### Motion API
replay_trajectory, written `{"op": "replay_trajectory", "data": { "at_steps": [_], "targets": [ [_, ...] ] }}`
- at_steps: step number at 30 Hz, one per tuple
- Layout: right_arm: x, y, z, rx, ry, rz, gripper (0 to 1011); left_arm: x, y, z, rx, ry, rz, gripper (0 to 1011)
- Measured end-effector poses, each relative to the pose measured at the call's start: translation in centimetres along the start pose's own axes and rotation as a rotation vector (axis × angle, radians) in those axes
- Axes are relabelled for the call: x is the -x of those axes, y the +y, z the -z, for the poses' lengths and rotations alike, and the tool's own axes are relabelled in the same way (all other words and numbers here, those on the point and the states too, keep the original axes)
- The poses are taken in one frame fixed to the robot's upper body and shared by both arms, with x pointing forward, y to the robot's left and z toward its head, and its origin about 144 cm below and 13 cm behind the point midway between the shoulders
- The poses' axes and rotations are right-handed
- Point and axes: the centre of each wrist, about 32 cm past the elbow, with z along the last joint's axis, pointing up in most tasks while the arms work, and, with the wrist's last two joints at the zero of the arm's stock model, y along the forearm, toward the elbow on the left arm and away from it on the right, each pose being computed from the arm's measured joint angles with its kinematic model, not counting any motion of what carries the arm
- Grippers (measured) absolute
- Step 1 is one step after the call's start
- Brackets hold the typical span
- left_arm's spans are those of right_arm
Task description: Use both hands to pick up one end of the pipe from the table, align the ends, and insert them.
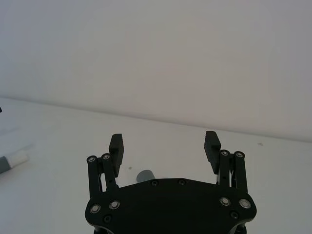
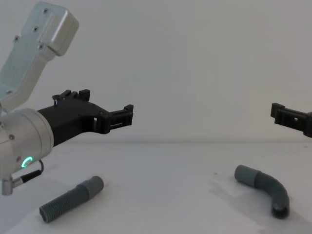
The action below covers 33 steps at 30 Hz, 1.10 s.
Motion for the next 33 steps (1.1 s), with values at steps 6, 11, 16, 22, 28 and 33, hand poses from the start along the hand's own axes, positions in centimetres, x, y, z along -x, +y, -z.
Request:
{"op": "replay_trajectory", "data": {
  "at_steps": [6, 11, 16, 22, 28, 33],
  "targets": [
    [0.00, 0.00, 0.00, 0.000, 0.000, 0.000, 1000, 0.00, 0.00, 0.00, 0.000, 0.000, 0.000, 1001],
    [0.00, 0.00, 0.00, 0.000, 0.000, 0.000, 1001, 0.00, 0.00, 0.00, 0.000, 0.000, 0.000, 1001],
    [0.00, 0.00, 0.00, 0.000, 0.000, 0.000, 1001, 0.00, 0.00, 0.00, 0.000, 0.000, 0.000, 1001],
    [0.00, 0.00, 0.00, 0.000, 0.000, 0.000, 1000, 0.00, 0.00, 0.00, 0.000, 0.000, 0.000, 1001],
    [0.01, 0.03, -0.02, -0.001, 0.000, -0.001, 1001, 0.00, 0.01, 0.01, -0.001, 0.000, 0.000, 1001],
    [0.09, 0.33, -0.07, 0.008, -0.005, -0.009, 1000, -0.06, 0.06, -0.07, -0.015, 0.008, 0.004, 1001]
  ]
}}
